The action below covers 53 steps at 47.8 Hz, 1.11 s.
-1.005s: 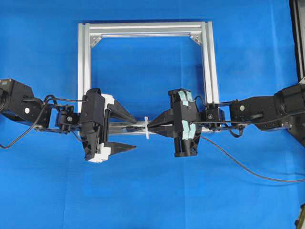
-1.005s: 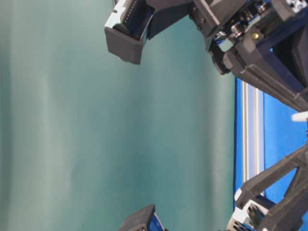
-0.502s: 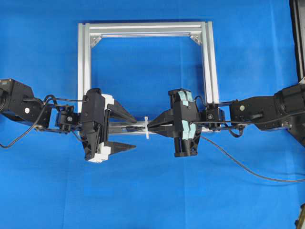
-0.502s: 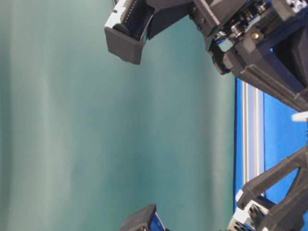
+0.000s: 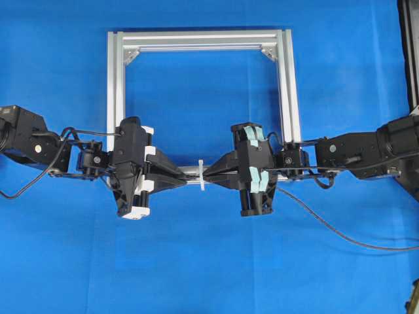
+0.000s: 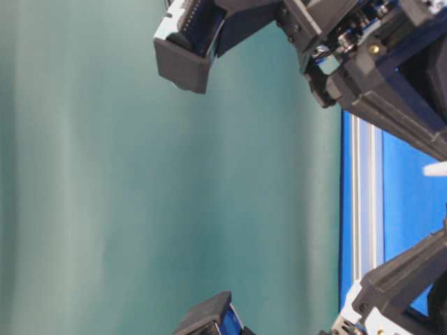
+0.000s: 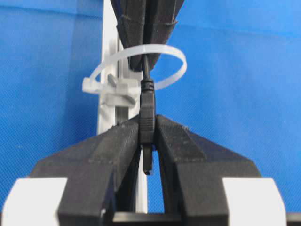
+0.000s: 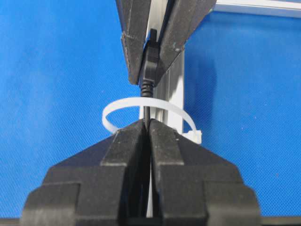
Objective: Insert the wire through the string loop located in the center.
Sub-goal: 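Open the right gripper to release the cable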
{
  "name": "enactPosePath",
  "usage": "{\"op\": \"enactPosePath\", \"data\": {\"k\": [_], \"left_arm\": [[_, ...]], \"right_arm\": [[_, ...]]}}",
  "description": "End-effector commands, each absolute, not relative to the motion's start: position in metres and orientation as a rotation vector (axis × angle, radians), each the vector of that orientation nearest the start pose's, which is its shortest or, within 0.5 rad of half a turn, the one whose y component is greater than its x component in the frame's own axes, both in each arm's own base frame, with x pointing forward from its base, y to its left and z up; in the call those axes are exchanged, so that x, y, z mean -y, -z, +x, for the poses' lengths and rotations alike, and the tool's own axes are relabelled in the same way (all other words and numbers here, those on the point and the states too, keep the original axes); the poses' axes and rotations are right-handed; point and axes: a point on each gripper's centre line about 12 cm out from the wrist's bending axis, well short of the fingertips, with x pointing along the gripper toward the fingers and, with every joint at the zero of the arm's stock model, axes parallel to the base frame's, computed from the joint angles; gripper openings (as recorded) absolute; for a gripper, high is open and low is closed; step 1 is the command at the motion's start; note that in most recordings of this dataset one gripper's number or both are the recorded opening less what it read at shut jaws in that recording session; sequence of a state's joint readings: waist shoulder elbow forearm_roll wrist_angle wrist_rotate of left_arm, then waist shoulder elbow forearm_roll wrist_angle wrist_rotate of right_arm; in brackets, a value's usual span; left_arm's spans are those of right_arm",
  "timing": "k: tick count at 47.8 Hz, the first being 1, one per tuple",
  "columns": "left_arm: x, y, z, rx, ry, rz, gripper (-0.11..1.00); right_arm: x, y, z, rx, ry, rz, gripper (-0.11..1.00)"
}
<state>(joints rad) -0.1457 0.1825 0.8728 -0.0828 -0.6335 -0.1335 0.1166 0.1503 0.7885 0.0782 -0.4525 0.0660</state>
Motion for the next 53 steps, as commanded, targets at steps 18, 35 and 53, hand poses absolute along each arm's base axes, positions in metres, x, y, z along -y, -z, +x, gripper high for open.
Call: {"op": "enactPosePath", "data": {"k": [18,35,53], "left_arm": [[0.047,-0.112,0.37,-0.394,0.052,-0.161,0.07],[0.047,-0.112,0.369,-0.397,0.052,-0.159,0.07],[0.045,-0.114,0.358,-0.402,0.052,-0.159,0.07]], "right_arm": [[-0.039,-0.125,0.386,-0.466,-0.045,0.1,0.14],[-0.038,-0.126,0.386,-0.468,-0.038,0.108,0.92],[-0.038,-0.125,0.386,-0.469,-0.04,0.104,0.89]]}}
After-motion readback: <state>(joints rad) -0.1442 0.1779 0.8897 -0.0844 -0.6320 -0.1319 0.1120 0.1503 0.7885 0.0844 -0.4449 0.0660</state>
